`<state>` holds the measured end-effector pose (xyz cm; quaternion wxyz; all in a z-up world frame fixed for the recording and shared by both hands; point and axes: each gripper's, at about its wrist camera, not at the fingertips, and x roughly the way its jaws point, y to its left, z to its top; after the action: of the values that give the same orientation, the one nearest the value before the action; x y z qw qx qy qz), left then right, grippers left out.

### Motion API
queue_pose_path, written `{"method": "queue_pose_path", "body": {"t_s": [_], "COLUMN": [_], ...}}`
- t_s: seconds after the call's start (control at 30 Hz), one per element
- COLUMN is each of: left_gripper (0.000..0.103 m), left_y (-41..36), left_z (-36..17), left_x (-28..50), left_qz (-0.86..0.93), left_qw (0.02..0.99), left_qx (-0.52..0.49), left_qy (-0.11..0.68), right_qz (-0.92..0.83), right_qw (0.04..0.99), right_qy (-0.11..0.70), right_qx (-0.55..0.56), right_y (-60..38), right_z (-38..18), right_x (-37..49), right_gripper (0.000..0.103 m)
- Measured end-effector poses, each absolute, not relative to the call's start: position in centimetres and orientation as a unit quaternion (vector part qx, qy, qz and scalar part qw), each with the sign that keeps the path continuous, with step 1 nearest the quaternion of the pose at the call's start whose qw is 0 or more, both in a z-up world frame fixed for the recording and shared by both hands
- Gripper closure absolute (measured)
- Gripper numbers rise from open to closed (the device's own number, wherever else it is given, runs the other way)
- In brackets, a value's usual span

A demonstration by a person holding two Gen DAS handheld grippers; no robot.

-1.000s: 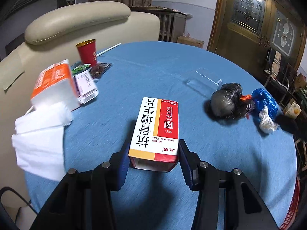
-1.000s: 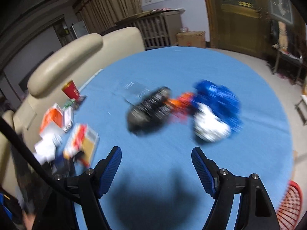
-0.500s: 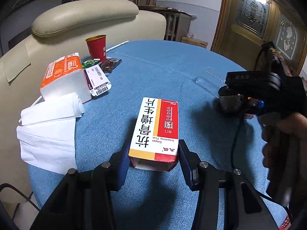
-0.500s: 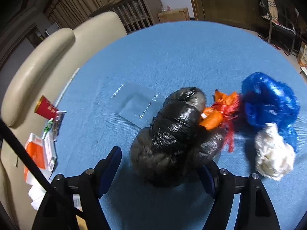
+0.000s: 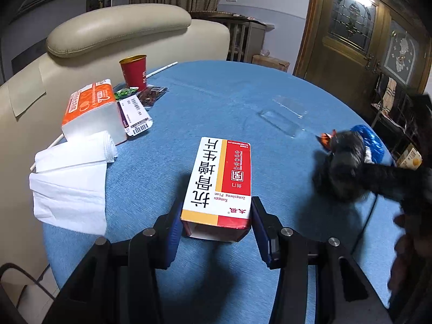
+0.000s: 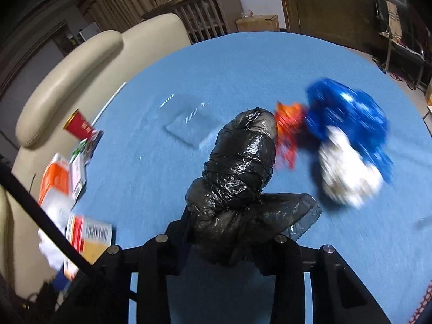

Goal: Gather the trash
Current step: 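Grasp the black plastic bag with the right tool, then carry the black bag with the right tool while the left tool carries the medicine box to the basket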

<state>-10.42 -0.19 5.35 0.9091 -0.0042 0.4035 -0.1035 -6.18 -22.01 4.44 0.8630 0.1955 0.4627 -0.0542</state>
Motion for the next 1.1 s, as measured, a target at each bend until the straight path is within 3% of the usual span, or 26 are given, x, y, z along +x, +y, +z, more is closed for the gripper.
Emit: {"method": "queue_pose_path", "body": {"t_s": [0.5, 1.1], "left_gripper": [0.053, 0.053], "left_y": [-4.8, -9.9], "left_z": [7.4, 8.3], "left_x": [-16.9, -21.5], "left_qz": [-0.147, -0.194], "left_qw": [0.908, 0.902], "left_qx": [0.028, 0.083], "left_qy": [0.391, 0.378], "right_qz": [-0.046, -0.085], "right_qw": [0.883, 0.896], "right_qy": [0.414, 0.372], "right_qx": [0.216, 0.227], "right_y": [-24.0, -27.2], "right_z": [5.9, 7.1], "right_x": [-22.4, -29.0], "right_gripper": [0.064, 0.063]}}
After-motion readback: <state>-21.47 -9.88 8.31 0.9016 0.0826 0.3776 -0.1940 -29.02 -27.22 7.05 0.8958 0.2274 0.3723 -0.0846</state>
